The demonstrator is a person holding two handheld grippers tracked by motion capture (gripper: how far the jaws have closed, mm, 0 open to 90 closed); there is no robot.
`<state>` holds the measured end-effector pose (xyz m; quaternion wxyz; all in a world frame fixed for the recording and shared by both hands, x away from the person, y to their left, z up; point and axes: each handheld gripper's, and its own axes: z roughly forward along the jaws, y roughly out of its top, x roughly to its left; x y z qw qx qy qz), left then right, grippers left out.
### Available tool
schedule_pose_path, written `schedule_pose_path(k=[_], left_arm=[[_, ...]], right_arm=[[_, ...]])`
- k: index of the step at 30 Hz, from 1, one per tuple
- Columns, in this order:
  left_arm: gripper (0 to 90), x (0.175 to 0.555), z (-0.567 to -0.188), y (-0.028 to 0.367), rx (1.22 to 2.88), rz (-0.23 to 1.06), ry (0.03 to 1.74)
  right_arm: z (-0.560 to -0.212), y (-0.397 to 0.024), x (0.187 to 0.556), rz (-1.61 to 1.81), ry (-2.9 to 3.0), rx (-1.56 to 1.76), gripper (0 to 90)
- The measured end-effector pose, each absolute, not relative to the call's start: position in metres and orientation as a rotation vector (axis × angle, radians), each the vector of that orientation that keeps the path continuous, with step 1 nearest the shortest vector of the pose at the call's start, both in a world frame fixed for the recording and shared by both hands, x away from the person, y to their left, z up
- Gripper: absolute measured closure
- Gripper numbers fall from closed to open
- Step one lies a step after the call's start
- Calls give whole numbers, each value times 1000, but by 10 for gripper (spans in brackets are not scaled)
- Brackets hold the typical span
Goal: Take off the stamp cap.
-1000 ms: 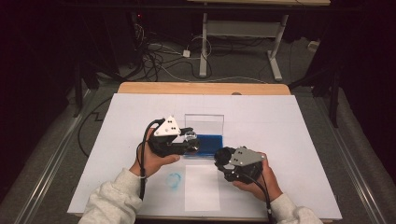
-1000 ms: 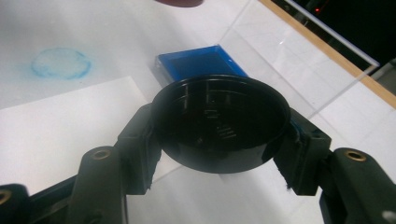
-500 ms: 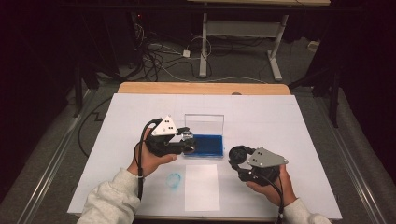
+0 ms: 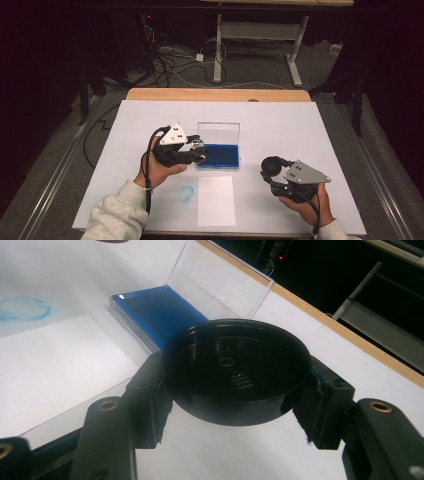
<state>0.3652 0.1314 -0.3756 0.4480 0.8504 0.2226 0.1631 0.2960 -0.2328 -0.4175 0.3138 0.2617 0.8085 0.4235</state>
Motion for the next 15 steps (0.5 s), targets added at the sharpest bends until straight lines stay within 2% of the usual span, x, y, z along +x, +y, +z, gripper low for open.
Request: schedule_pose_path(k=[15], left_arm=[[547,369,-375,136,2106,405,540]], right_arm=[[-426,-269,285,1072,2102,805,388]])
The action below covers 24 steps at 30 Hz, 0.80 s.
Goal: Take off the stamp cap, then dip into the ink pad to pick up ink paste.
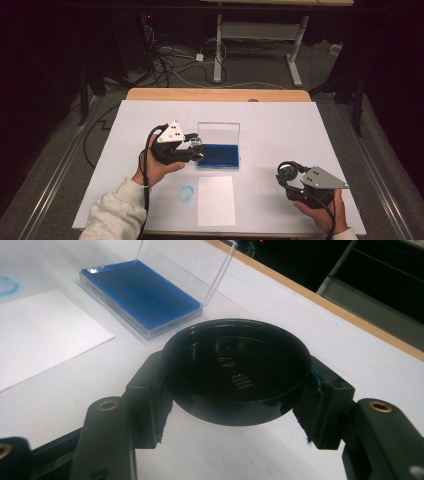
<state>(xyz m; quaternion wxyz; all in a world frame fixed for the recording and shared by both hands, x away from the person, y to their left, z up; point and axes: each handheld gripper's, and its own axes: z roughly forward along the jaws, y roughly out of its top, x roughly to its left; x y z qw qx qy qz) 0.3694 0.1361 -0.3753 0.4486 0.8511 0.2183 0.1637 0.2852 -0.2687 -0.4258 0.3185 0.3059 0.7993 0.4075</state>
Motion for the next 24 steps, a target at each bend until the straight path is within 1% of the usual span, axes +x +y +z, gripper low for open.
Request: schedule_pose_path(k=[24], left_arm=[[547,367,-374,131,2120,411,529]], right_arm=[[-432,-263,286,1070,2155,793,388]])
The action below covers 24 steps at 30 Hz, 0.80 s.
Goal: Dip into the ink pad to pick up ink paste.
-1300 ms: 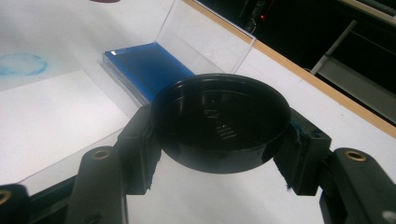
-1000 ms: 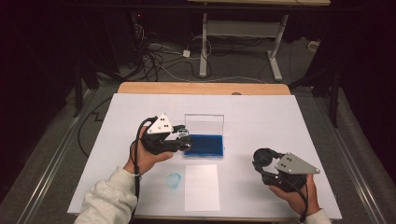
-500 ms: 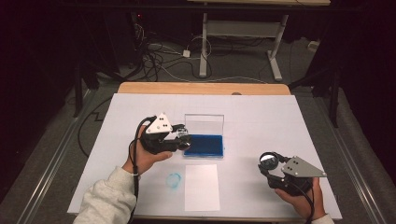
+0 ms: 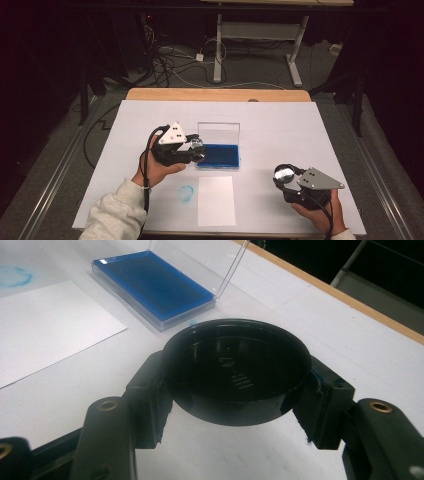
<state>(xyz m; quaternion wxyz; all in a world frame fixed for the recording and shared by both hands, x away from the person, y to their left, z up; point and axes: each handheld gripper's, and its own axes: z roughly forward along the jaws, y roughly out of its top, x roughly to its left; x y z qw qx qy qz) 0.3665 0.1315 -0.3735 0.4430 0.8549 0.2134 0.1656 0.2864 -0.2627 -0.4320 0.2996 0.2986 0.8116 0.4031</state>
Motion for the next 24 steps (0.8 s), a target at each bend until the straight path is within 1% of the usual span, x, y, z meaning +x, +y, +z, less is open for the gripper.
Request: schedule_pose_path(k=[8,9,12,17,24], left_arm=[[547,373,-372,116,2150,405,501],[547,374,-370,115,2144,417,501],[547,379,-365,111,2127,401,499],[547,387,-361,101,2176,417,484],[547,401,-377,95,2191,365,534]], right_arm=[[-437,-257,287,1072,2193,783,387],[-438,-257,286,1067,2195,782,387],[-438,-260,287,1066,2195,791,387],[-438,-259,287,1064,2189,790,387],[-440,-258,288,1051,2205,792,387]])
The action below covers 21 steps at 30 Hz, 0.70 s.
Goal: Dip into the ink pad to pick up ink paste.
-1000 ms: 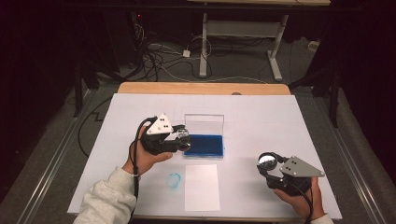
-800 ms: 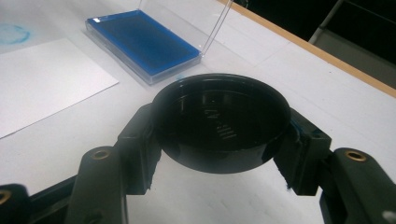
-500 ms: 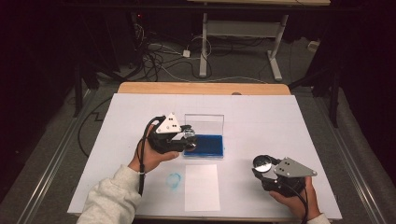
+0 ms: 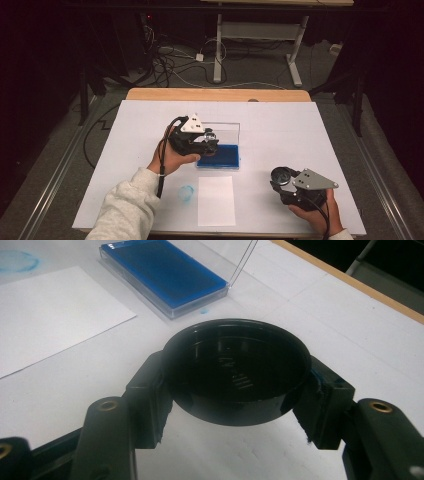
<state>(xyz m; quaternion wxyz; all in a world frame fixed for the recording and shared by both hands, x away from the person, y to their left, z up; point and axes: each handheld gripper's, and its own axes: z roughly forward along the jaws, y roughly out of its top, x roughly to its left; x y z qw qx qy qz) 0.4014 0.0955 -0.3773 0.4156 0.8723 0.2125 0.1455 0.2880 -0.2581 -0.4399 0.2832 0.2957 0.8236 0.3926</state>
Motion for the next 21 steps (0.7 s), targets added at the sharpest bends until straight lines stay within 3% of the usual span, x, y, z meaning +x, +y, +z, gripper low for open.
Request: schedule_pose_path(k=[21], left_arm=[[546,423,-434,90,2207,283,629]], right_arm=[[-446,-256,289,1015,2245,782,387]])
